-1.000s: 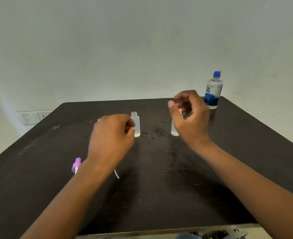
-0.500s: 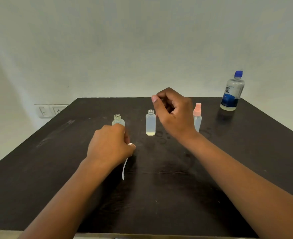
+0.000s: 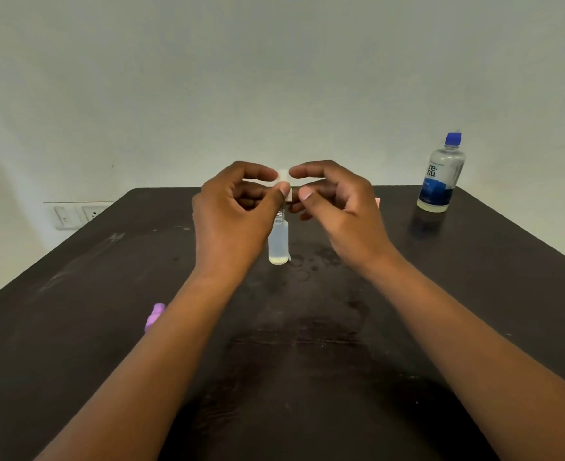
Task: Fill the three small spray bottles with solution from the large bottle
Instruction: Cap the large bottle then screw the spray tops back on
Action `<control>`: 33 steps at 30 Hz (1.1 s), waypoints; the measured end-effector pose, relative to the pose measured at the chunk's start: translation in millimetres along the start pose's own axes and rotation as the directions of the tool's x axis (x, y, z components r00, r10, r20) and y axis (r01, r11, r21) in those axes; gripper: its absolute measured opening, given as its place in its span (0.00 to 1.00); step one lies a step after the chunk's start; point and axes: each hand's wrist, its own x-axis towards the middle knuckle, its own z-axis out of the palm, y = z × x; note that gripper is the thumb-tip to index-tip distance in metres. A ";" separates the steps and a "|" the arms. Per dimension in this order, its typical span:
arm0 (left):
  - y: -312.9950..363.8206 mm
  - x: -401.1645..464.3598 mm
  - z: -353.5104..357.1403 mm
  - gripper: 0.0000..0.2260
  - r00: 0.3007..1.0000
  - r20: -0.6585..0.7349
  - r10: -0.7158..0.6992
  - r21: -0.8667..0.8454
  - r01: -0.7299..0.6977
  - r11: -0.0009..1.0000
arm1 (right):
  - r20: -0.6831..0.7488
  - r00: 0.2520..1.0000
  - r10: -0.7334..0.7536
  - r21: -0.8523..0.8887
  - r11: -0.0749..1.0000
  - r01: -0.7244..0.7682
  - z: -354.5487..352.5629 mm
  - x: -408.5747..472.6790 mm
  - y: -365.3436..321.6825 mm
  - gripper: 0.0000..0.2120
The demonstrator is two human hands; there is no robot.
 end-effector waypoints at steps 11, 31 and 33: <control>-18.3 -1.7 9.7 0.06 0.999 0.030 0.033 -0.023 -0.033 0.999 | 0.040 0.998 -0.053 -0.167 0.984 0.059 0.2 -1.8 5.6 0.22; -49.7 -15.6 35.3 0.30 0.959 0.234 -0.160 0.586 -0.008 0.810 | -0.361 0.882 -0.303 -0.275 0.938 0.209 3.6 -4.0 8.2 0.20; -51.8 -13.9 34.7 0.28 0.963 0.203 -0.176 0.575 0.029 0.818 | -0.357 0.886 -0.295 -0.270 0.941 0.205 4.1 -4.4 9.2 0.20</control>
